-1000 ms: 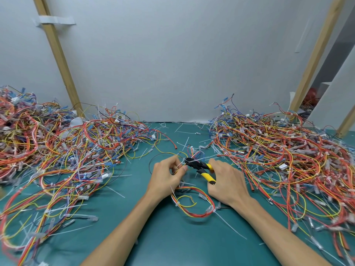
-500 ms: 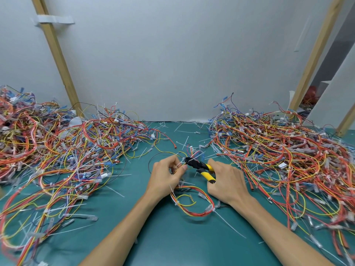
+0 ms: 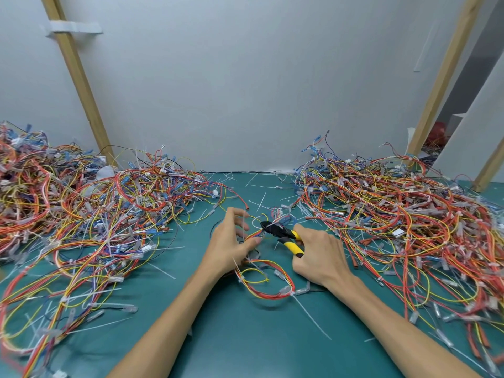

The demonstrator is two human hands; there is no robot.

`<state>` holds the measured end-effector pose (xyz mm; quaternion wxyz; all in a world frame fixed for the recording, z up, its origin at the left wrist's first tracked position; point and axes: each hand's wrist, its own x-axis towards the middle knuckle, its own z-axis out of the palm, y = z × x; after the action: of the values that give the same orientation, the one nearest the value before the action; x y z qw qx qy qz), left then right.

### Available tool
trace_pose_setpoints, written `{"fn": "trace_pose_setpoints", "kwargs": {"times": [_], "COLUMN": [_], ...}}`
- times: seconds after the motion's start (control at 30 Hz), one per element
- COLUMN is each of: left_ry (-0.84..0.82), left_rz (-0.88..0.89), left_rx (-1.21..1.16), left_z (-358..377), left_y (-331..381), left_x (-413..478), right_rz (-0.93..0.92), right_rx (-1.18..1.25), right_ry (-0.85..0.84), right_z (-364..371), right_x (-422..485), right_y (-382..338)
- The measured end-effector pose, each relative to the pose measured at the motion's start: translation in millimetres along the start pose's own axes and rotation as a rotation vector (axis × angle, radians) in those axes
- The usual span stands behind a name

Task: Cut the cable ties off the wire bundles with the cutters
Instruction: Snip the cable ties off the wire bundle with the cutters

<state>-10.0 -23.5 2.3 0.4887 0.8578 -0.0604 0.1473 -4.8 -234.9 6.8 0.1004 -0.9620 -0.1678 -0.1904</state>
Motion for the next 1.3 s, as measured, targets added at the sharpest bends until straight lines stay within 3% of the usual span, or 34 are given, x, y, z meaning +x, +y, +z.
{"fn": "trace_pose_setpoints", "kwargs": {"times": [0.13,0.2,0.27,0.37,0.53,0.67,0.83,1.3], "left_ry": [0.277,0.282,0.199,0.056,0.037,-0.098,-0.22,0.103], "left_rz": [0.217,0.379,0.43,0.354,0.233,0.108,0.004,0.098], "left_rx": [0.327,0.463,0.469,0.326,0.122,-0.034,-0.068,0.108], "left_z": [-9.5,-12.3,-10.5,-1.4,3.6,3.1,0.8,5.9], "left_y": [5.2,5.7,6.2,6.3,5.9,8.2,5.4,0.2], "left_x": [0.1,-1.0,-2.9,-6.8,-4.8,-2.9,-1.0,0.6], "right_rz": [0.0,-0.007,-0.003,-0.011,-0.038,-0.03,-0.033,0.096], "right_rx": [0.013,0.024,0.049,0.092,0.115,0.076,0.063,0.239], "right_ry": [-0.005,-0.009,-0.014,-0.019,-0.019,-0.003,0.012,0.048], "right_z": [-0.1,0.1,-0.4,-2.5,-4.5,-3.7,-2.4,1.8], "right_x": [0.6,0.4,0.6,0.7,0.1,-0.7,-1.6,2.8], "right_y": [1.1,1.7,3.3,6.4,6.0,7.5,8.4,18.4]}}
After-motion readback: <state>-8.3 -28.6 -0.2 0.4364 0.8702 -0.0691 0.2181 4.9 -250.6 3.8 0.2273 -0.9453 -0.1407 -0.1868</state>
